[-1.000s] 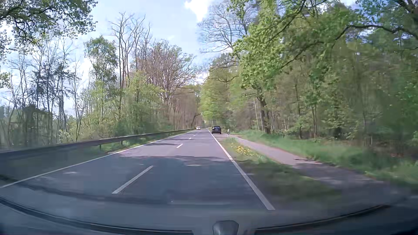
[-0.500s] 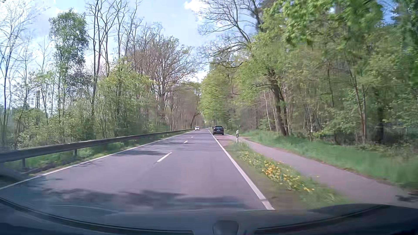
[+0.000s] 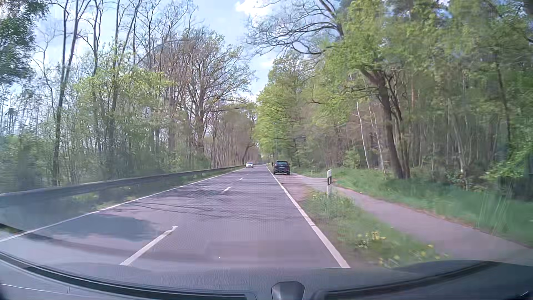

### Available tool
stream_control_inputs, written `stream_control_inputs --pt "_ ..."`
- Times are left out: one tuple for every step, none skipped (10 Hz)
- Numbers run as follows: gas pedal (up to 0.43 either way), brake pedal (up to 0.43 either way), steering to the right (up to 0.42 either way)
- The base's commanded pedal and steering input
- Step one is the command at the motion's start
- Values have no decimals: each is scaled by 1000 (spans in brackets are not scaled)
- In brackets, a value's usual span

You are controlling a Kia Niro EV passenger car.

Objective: Follow the waypoints while adhering to traffic rules and regulations

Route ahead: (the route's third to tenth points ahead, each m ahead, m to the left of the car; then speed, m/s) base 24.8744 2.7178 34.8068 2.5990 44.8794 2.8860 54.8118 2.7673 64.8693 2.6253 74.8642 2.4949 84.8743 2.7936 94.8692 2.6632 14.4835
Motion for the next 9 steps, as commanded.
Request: stream_control_inputs --pt "169 0 -5" --pt "169 0 -5" --pt "169 0 -5" --pt "169 0 -5" --pt "169 0 -5" --pt "169 0 -5" --pt "169 0 -5" --pt "169 0 -5" --pt "169 0 -5"
